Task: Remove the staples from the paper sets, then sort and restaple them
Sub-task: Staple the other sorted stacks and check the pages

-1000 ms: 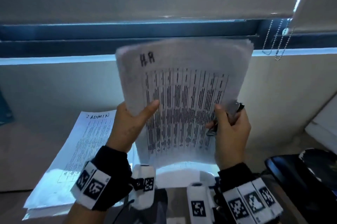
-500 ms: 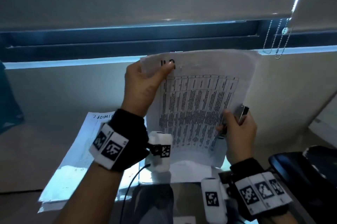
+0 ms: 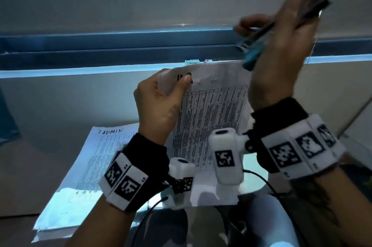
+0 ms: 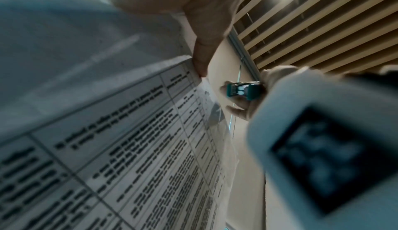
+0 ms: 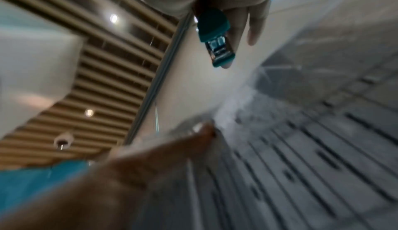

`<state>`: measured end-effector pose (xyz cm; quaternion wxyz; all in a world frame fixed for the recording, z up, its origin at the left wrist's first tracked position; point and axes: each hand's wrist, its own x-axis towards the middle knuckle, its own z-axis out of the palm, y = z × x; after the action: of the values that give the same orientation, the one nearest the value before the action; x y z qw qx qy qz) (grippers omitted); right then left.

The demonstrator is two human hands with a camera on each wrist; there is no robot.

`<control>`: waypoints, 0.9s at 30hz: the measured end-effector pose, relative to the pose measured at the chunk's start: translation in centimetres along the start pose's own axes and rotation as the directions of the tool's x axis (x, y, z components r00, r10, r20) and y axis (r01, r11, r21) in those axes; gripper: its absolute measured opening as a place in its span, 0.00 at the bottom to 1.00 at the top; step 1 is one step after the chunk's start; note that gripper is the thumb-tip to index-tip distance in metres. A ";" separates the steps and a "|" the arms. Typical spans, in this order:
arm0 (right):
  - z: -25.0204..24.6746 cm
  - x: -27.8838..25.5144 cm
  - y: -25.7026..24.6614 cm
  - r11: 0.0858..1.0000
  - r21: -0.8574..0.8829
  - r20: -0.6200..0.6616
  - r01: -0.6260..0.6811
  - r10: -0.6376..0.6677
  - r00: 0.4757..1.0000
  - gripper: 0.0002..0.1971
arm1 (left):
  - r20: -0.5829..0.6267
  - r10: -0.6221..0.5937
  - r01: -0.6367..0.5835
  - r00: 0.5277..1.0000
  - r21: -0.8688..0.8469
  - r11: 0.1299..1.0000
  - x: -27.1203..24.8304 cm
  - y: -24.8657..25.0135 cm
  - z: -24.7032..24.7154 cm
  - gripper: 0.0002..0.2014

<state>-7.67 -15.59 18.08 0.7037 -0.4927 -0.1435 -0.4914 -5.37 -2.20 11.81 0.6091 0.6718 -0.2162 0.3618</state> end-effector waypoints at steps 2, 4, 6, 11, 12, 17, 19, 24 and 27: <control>1.4 -0.4 0.8 0.993 -0.117 0.084 0.032 -0.022 0.996 0.04 | 0.006 -0.002 0.002 1.000 -0.006 1.000 -0.2 0.2 0.0 0.03; 2.1 -0.9 2.0 0.967 -0.241 0.157 0.083 -0.046 0.987 0.03 | 0.023 0.009 -0.009 1.000 -0.003 1.000 -0.3 0.4 0.0 0.04; 2.2 -1.3 3.1 0.930 -0.336 0.213 0.152 -0.082 0.974 0.05 | 0.032 0.032 -0.032 0.999 0.000 0.999 -0.3 0.6 -0.1 0.04; 1.8 -1.8 4.5 0.821 -0.482 0.265 0.304 -0.194 0.945 0.09 | 0.018 0.091 -0.092 0.996 0.063 0.994 -0.5 0.9 0.0 0.07; 1.8 -1.8 4.6 0.794 -0.512 0.274 0.328 -0.211 0.938 0.09 | 0.023 0.097 -0.098 0.995 0.068 0.993 -0.7 0.9 0.1 0.07; 1.9 -1.3 4.8 0.779 -0.541 0.289 0.317 -0.182 0.940 0.15 | 0.025 0.117 -0.118 0.993 0.054 0.992 -1.2 1.1 0.6 0.08; 1.9 -1.1 5.0 0.810 -0.509 0.274 0.290 -0.167 0.947 0.18 | 0.027 0.111 -0.112 0.993 0.047 0.993 -1.2 1.2 0.7 0.08; 2.1 -0.9 4.9 0.852 -0.449 0.228 0.271 -0.184 0.956 0.19 | 0.034 0.095 -0.095 0.995 -0.004 0.995 -1.0 1.6 0.9 0.08; 2.3 -0.6 3.7 0.898 -0.376 0.234 0.230 -0.148 0.961 0.15 | 0.033 0.097 -0.097 0.995 -0.006 0.995 -0.6 1.7 0.6 0.07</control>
<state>-4.19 -13.16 16.68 0.5188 -0.6564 -0.1574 -0.5246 -6.85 -3.16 12.48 0.5885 0.6652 -0.2593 0.3794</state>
